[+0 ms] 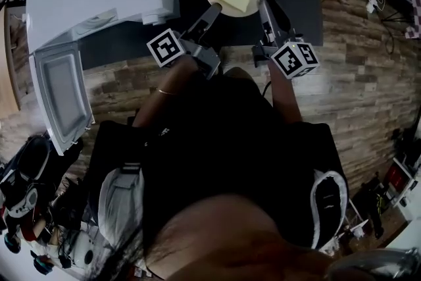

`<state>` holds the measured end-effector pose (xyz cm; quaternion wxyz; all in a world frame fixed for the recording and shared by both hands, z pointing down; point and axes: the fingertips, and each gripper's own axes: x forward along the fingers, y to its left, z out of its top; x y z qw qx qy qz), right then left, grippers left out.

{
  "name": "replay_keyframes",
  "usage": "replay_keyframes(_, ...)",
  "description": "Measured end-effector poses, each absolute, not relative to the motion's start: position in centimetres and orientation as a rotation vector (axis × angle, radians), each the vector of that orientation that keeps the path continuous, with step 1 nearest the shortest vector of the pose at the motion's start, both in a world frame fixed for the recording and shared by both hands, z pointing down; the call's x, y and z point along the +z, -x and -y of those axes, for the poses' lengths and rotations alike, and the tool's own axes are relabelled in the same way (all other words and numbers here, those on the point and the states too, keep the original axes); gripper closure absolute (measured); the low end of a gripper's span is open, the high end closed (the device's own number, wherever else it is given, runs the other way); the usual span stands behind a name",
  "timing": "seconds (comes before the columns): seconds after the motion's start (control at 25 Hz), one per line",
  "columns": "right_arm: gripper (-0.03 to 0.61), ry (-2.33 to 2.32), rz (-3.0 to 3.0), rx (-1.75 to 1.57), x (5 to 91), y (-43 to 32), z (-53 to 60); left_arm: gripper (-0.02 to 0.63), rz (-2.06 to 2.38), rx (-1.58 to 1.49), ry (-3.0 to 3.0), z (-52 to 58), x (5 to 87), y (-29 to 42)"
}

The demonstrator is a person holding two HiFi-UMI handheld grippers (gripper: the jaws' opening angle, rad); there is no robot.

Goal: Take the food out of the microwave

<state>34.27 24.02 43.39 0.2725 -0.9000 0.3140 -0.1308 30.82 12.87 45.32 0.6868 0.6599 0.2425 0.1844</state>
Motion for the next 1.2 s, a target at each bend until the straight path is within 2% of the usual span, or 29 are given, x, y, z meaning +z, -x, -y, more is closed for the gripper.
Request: replay_keyframes(1.2,0.525,2.406,-1.116,-0.509,45.9,-40.3,-24.8,0.598,-0.349,0.281,-1.52,-14.8,47.4,-34.7)
